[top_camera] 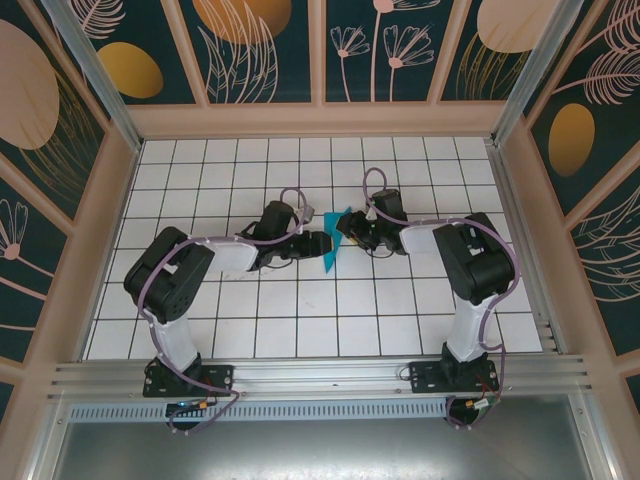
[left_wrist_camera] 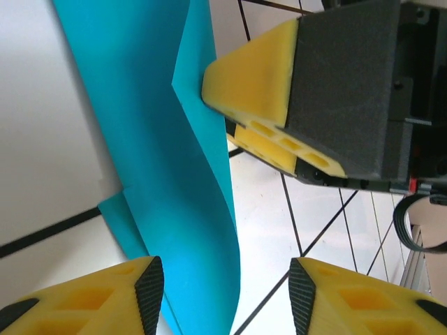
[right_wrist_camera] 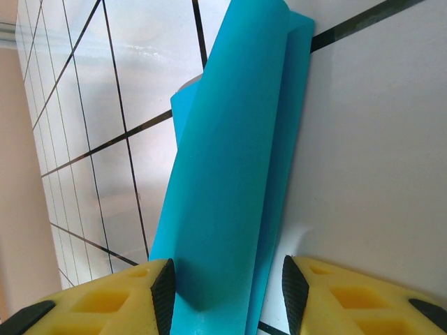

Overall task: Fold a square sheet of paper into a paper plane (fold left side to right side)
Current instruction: Fold the wing for the fifth time at the center of the table.

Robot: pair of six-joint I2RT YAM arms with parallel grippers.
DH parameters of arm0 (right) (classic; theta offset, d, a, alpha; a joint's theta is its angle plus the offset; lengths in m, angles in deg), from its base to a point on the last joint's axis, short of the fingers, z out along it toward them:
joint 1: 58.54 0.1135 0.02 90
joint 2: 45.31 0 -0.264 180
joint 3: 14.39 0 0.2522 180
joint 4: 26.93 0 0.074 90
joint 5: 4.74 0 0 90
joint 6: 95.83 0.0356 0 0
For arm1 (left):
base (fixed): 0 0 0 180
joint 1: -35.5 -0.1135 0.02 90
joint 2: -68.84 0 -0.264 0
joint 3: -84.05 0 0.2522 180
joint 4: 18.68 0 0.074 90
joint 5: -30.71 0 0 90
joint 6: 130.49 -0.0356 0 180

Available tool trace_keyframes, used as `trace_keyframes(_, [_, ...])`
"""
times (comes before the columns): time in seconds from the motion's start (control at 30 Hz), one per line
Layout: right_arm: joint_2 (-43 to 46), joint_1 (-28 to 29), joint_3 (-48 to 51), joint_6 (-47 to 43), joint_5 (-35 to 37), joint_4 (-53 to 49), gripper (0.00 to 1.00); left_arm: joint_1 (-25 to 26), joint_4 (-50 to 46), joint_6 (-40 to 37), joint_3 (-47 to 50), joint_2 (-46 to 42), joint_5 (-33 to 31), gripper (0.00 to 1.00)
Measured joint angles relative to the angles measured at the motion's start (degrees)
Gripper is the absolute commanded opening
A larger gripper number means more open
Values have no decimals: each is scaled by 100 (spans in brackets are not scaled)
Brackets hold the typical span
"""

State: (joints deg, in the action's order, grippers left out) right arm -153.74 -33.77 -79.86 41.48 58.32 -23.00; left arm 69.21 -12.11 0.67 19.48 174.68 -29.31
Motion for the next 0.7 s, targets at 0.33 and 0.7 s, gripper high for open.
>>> trace_keyframes(0.33, [0, 4, -2, -4, 0, -2, 48, -297, 179, 262, -564, 555, 273, 49])
trace_keyframes(0.7, [-7, 4, -4, 7, 7, -4, 48, -345, 256, 376, -933, 1019, 538, 41])
